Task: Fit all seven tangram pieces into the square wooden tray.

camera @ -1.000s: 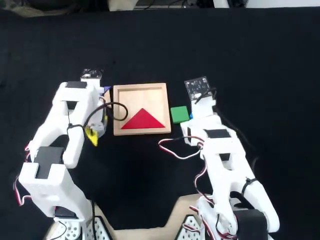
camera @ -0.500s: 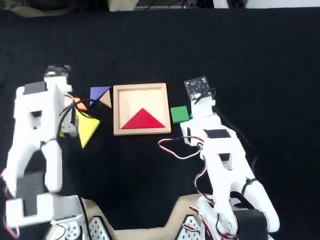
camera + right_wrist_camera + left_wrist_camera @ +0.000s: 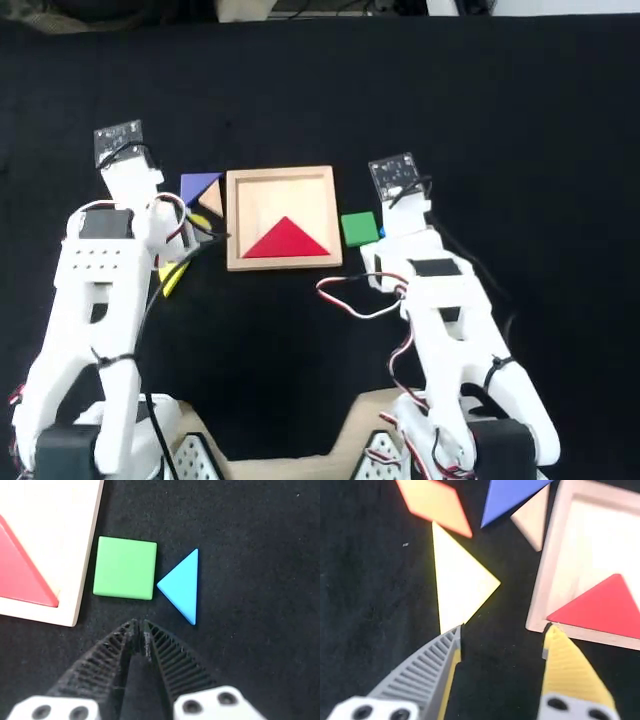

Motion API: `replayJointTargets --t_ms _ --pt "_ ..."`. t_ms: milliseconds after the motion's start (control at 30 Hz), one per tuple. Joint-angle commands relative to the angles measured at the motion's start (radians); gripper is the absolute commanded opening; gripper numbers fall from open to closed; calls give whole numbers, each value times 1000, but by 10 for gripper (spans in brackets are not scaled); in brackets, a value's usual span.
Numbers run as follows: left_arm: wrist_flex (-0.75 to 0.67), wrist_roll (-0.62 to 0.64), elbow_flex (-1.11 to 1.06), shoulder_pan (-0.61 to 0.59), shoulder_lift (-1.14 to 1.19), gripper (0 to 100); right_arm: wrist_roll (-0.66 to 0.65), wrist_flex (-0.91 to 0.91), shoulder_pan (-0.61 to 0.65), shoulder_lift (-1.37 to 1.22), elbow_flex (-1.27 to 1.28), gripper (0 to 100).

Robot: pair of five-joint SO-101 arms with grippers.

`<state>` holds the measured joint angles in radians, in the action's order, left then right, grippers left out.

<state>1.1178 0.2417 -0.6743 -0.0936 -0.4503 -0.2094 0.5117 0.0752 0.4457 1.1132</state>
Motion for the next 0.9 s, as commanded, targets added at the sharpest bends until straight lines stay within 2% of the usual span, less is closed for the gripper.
replayJointTargets --t_ms 0,433,867 --pt "-12 21 -8 8 -26 260 0 -21 15 31 -2 11" --pt "-12 8 70 -21 259 286 0 -21 17 31 -4 11" --pt "-20 63 59 -2 285 285 0 -21 17 31 -5 13"
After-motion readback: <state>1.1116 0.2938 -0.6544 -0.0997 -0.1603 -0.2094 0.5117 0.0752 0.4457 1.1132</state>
